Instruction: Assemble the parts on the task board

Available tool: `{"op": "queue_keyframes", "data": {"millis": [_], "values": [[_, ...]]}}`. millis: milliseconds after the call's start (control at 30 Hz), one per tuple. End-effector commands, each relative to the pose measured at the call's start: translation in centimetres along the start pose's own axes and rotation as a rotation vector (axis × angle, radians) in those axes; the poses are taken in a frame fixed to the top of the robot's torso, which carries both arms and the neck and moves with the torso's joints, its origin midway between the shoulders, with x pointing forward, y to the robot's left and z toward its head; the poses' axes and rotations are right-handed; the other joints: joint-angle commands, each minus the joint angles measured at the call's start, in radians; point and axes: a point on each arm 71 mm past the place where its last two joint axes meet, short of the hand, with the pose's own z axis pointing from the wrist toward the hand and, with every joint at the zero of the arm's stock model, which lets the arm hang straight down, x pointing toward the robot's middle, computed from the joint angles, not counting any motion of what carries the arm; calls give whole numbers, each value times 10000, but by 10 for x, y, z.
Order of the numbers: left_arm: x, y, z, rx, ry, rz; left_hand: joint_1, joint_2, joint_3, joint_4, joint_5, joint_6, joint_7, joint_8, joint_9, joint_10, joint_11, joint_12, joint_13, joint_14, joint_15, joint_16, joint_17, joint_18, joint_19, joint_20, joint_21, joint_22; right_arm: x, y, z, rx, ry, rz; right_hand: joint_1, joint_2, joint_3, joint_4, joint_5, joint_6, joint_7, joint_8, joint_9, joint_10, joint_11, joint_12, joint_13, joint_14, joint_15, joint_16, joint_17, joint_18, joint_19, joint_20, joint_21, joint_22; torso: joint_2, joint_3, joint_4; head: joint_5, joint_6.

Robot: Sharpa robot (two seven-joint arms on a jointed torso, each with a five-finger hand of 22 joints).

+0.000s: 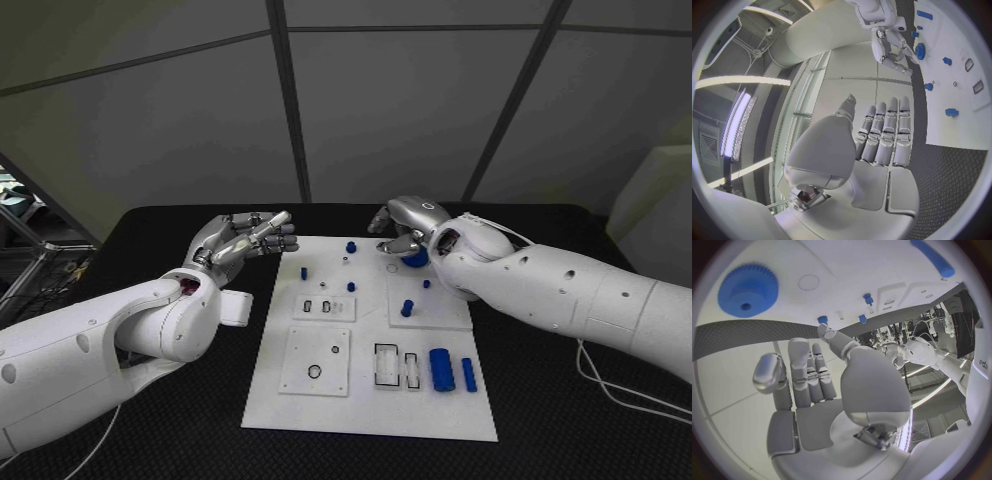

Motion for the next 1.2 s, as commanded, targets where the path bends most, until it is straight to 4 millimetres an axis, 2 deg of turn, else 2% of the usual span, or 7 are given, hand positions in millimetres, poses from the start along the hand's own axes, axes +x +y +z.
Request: {"op": "queue_keyframes", "data": {"millis": [33, 233, 333, 433, 567, 800, 1200], "values": [[1, -2, 0, 83, 153, -4, 43, 72, -6, -71, 25, 21, 52, -68, 6, -19, 47, -82, -13, -74, -4, -55, 14, -138, -57, 31, -66, -15, -18, -14, -11, 1002, -396, 740, -433, 17, -46, 358, -74, 89, -134, 8, 10, 1029, -223, 377, 182, 203, -122, 333, 443, -10, 358, -98, 293, 537, -55, 24, -96, -15, 33], [0, -1, 1, 52, 180, -16, 43, 73, -6, -72, 25, 22, 52, -69, 6, -19, 47, -84, -13, -72, -4, -55, 15, -138, -56, 31, -66, -16, -28, -46, -35, 2495, 598, 1204, -967, -612, -1106, 999, -410, -210, -559, -23, -29, 3410, -837, 1867, 1135, 699, -612, 1821, 2560, -340, 1323, -586, 1088, 2174, -82, 49, -184, -23, 52], [1, -1, 1, 45, 190, -24, 43, 73, -6, -72, 25, 22, 52, -69, 6, -19, 47, -84, -13, -72, -4, -55, 15, -138, -56, 31, -66, -16, -29, -56, -42, 2940, 975, 1292, -861, -683, -2070, 1376, -358, -374, -655, -12, -30, 3818, -912, 3160, 2277, 989, -727, 3100, 4513, -490, 1716, -713, 1427, 2886, -78, 63, -206, -24, 49], [1, 0, 2, 41, 208, -35, 43, 73, -6, -72, 25, 22, 52, -69, 6, -19, 47, -84, -13, -72, -4, -55, 15, -138, -56, 31, -66, -16, -28, -62, -45, 3277, 1277, 1320, -301, -544, -3228, 2150, -293, -674, -498, -10, -20, 3687, -997, 7901, 7202, 1098, -714, 4184, 6203, -613, 2031, -702, 1705, 3486, -67, 85, -200, -38, 54], [1, 1, 4, 25, 232, -50, 43, 87, -4, -73, 23, 28, 46, -72, 7, -14, 46, -90, -12, -63, -6, -57, 19, -136, -53, 32, -64, -17, -25, -66, -45, 3561, 1629, 1315, 410, -701, -3785, 3553, -343, -944, -452, 22, 25, 3287, -739, 11374, 10910, 1092, -506, 4679, 7002, -675, 2199, -578, 1859, 3837, -63, 65, -178, -55, 25], [2, 2, 5, -1, 271, -73, 47, 112, 4, -76, 26, 37, 40, -76, 10, -6, 42, -99, -10, -54, -8, -61, 24, -134, -50, 32, -63, -20, -18, -65, -39, 3701, 2073, 1328, 658, -847, -3912, 4233, -337, -1078, -393, -7, 30, 3797, -642, 12911, 12639, 1176, -470, 4925, 7485, -765, 2424, -489, 2024, 4246, -62, 59, -162, -58, -25], [3, 3, 6, -8, 296, -89, 67, 146, 20, -90, 42, 41, 39, -87, 10, -1, 38, -114, -10, -47, -10, -69, 30, -132, -47, 31, -62, -24, -12, -63, -29, 3661, 2252, 1297, 909, -717, -3830, 4435, 312, -909, -400, 40, 88, 3975, -652, 13449, 13265, 1204, -458, 5033, 7691, -795, 2501, -471, 2081, 4386, -75, 61, -164, -35, -67]]}}
